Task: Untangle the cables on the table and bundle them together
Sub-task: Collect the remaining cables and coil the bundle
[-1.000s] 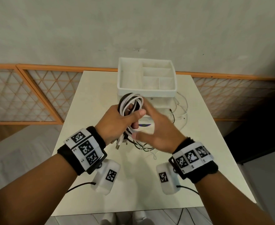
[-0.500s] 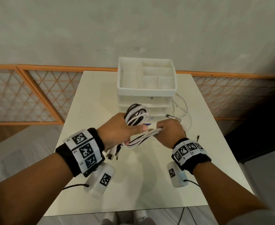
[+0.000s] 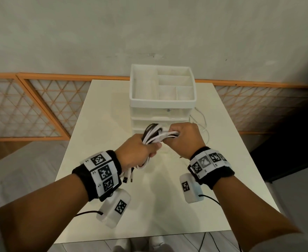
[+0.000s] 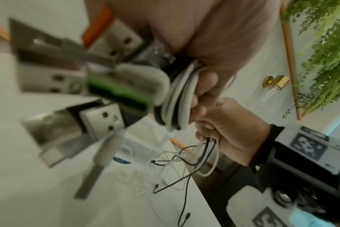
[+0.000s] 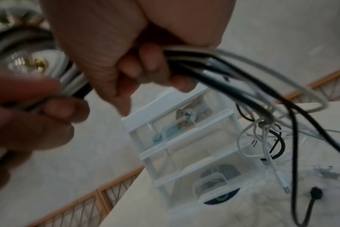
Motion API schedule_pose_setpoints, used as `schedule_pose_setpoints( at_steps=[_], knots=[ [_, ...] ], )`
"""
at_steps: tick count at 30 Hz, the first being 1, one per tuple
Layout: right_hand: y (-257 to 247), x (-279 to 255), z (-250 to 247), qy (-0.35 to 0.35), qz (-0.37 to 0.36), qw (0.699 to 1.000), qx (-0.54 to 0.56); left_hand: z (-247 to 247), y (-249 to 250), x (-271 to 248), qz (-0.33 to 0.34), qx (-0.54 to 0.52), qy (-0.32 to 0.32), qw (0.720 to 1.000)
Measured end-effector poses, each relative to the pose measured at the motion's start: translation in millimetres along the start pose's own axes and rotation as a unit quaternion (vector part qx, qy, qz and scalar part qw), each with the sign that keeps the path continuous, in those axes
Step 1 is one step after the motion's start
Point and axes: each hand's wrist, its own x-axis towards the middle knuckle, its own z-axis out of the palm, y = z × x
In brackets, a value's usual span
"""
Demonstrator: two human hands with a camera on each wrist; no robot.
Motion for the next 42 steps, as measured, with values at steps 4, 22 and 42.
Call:
schedule_pose_setpoints(
  at_steps=[4, 22, 42],
  knots=[
    [21, -7, -23, -0.105, -0.005, 0.99, 0.095, -23, -5, 4, -0.013, -0.118, 0.092, 0.989],
    [-22, -21, 43, 0.06, -0.116, 0.965, 0.228, 4, 19, 17, 0.011, -0.186, 0.151, 0.971],
    [22, -28, 33, 0.0, -0.137, 0.99, 0.039, -31, 30, 18, 0.086, -0.137, 0.309, 0.937]
  ],
)
